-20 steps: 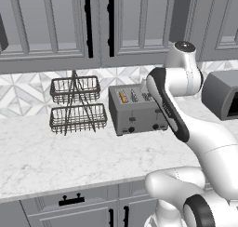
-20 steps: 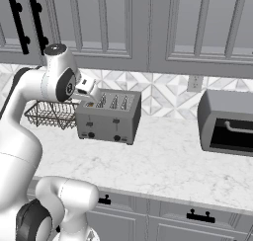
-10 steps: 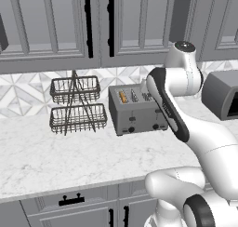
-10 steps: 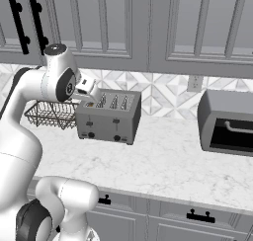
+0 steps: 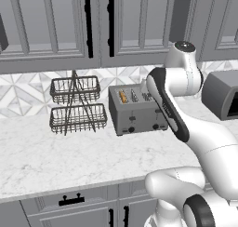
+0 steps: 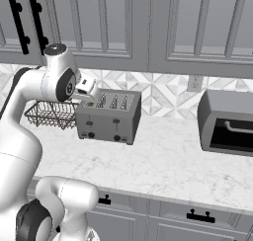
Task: Start the toaster. Once the lever pops up, take the bread to the plate on the dining counter.
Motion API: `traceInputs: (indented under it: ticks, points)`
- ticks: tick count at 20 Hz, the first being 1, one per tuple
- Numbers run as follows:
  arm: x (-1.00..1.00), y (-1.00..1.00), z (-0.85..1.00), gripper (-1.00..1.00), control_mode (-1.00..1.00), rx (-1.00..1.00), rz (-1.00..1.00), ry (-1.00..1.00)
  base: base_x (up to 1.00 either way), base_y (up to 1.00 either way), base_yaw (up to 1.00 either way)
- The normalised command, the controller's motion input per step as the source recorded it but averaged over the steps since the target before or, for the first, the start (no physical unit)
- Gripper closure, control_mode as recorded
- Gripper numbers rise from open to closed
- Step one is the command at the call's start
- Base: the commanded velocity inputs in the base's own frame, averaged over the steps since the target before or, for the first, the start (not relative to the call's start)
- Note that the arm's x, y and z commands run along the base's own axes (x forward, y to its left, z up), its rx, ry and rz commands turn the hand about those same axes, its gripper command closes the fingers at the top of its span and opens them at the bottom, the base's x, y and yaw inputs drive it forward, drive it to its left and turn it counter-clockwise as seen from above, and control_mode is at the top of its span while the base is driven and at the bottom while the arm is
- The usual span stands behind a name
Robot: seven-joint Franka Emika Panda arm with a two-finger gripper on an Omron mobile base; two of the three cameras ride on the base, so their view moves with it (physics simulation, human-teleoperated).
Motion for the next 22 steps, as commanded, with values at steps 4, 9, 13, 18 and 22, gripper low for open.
traceInputs:
  ticks: [4, 9, 13, 18, 22]
  points:
    - [0.0, 0.0, 0.0, -1.0, -1.0, 0.0, 0.0, 0.0, 0.0, 0.0, 0.0]
    - [0.0, 0.0, 0.0, -1.0, -1.0, 0.0, 0.0, 0.0, 0.0, 0.0, 0.0]
    - [0.0, 0.0, 0.0, -1.0, -1.0, 0.0, 0.0, 0.0, 0.0, 0.0, 0.0]
    - [0.0, 0.0, 0.0, -1.0, -1.0, 0.0, 0.0, 0.0, 0.0, 0.0, 0.0]
    - [0.0, 0.0, 0.0, -1.0, -1.0, 0.0, 0.0, 0.0, 0.0, 0.0, 0.0]
